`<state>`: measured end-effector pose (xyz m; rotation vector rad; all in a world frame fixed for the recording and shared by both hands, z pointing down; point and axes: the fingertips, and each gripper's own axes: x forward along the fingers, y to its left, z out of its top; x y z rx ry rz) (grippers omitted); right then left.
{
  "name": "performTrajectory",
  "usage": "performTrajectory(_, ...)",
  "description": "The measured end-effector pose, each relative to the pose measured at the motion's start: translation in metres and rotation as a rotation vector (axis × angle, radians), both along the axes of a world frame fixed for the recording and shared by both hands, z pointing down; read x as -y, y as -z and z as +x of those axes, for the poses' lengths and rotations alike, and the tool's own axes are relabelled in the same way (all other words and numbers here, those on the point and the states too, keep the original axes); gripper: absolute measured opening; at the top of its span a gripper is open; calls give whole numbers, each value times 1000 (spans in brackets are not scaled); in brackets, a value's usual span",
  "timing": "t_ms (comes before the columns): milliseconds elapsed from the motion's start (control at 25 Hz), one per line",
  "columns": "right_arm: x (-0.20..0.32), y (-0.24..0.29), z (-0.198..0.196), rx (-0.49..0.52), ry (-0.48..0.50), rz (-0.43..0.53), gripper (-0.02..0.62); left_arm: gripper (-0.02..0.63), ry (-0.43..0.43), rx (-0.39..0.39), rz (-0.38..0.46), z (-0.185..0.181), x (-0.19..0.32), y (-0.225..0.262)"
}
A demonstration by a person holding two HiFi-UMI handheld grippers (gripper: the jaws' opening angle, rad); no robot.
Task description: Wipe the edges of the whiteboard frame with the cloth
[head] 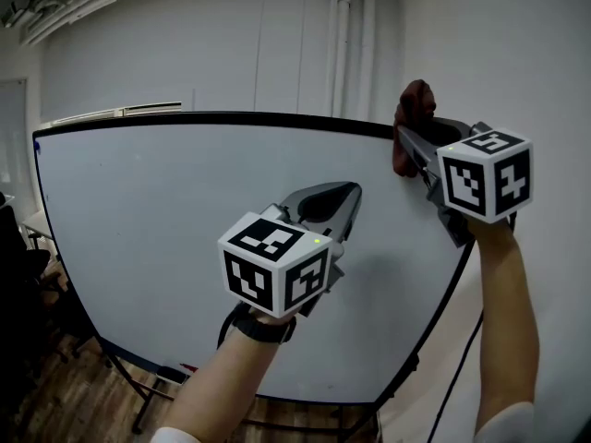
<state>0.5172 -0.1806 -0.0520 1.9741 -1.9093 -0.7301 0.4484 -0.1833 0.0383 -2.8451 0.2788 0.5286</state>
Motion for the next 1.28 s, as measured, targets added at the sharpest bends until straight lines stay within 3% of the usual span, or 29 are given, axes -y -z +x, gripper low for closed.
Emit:
performTrajectory(1120, 148, -12, -260, -33, 69, -56, 54, 9, 49, -20, 36, -250, 135, 0)
performTrajectory(1280, 158, -12, -284, -31, 84, -53, 54, 9, 57, -7, 37, -269, 144, -6)
